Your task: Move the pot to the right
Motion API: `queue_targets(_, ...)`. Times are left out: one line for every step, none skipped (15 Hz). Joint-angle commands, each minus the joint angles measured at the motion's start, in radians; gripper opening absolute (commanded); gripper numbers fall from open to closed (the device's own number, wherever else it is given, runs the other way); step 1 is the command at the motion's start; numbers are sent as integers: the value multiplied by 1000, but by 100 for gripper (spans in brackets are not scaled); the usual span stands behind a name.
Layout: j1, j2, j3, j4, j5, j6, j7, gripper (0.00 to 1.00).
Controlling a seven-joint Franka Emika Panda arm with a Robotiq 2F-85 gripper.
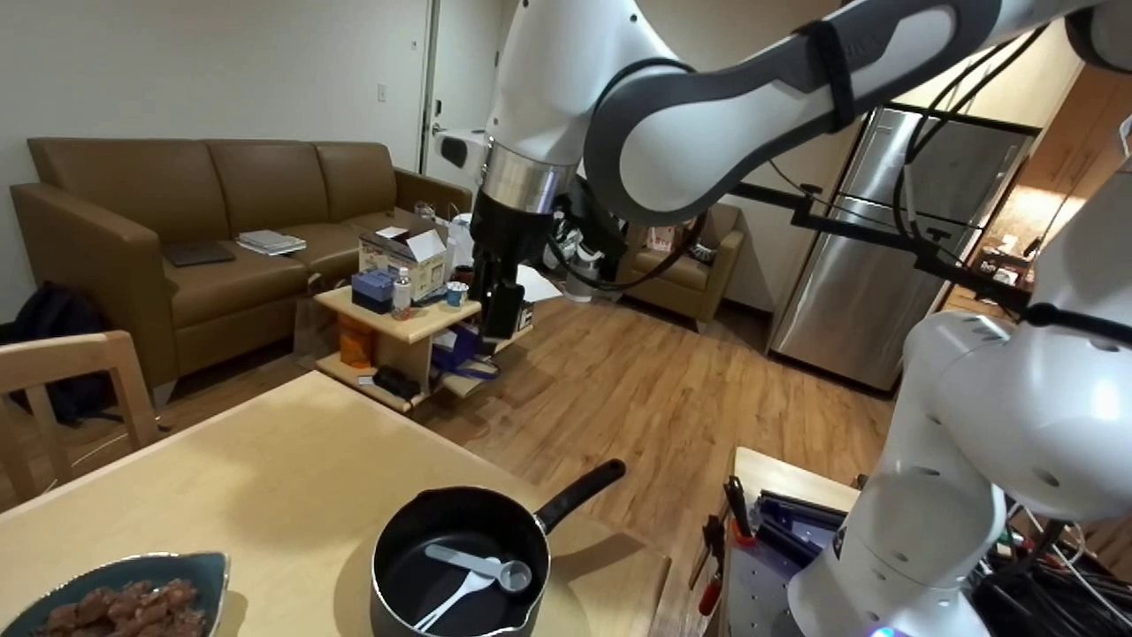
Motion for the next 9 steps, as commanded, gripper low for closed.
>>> queue_targets(26, 123, -53, 32, 61, 184, -215, 100)
queue_targets(35, 156, -63, 32, 104, 238, -282, 100)
queue_targets(43, 193, -70, 26, 165, 296, -359, 100)
queue_targets(52, 208, -63, 57, 238, 291, -433, 100)
queue_targets(55, 237, -44, 60, 317, 310, -506, 100)
queue_targets(54, 253, -23, 76, 398, 290, -580, 100)
queue_targets(45, 244, -5, 86, 472, 224, -656, 100)
queue_targets(30, 249, 9, 87, 541, 176, -728, 100)
queue_targets(19, 240, 13, 89, 573, 95, -755, 100)
